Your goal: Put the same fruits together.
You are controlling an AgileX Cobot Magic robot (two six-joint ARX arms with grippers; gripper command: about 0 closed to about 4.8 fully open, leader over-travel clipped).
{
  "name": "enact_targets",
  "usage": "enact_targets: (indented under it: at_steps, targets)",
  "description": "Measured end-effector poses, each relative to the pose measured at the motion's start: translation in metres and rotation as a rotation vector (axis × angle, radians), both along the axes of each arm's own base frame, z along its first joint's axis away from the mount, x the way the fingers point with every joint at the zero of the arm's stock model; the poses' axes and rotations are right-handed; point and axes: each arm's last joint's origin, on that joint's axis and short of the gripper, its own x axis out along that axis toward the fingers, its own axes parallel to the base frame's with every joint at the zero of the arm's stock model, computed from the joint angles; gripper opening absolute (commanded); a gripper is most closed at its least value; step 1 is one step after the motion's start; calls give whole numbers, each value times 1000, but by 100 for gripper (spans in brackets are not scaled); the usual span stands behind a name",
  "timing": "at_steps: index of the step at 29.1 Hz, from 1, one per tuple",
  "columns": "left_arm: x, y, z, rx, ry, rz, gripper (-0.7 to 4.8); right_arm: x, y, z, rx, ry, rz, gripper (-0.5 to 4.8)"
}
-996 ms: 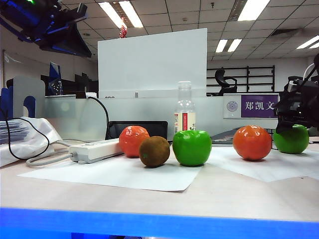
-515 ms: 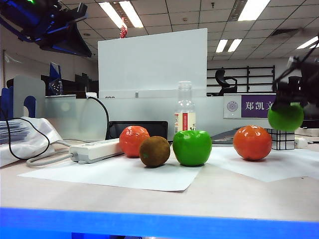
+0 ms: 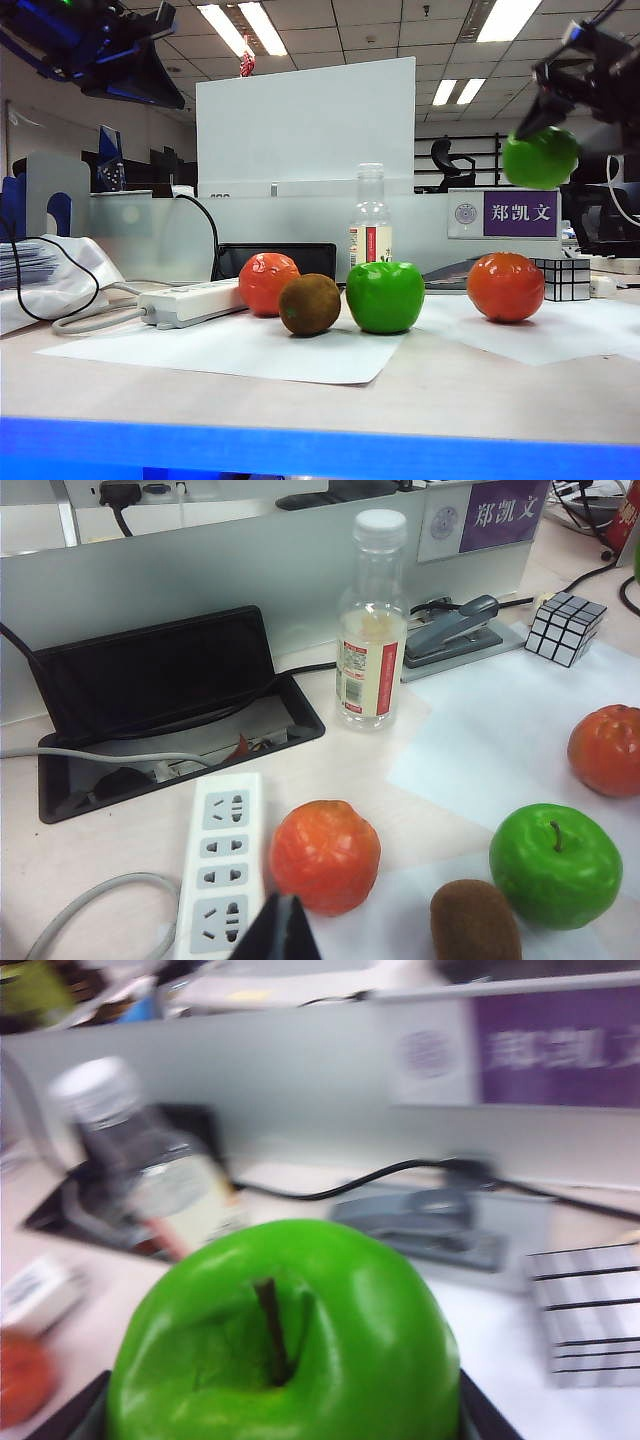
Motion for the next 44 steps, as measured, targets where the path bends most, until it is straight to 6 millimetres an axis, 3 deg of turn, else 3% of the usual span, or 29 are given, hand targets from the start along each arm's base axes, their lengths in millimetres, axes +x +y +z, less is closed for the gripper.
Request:
enact_targets:
  at_steps: [12, 19, 30, 38, 44]
  targets:
    - [0, 0, 0, 0, -1, 0, -4, -35, 67, 23, -49, 29, 267, -6]
    - [0, 0, 0, 0, -1, 0, -4, -66, 87, 32, -99, 30, 342, -6]
    - [0, 0, 0, 0, -1, 0, -4, -123, 75, -9, -107, 59, 334, -6]
    - [0, 0, 0, -4, 2, 0, -4, -133, 73, -45, -86, 105, 322, -6]
    - [0, 0, 0, -7, 3, 1, -4, -129, 74, -67, -65, 85, 313, -6]
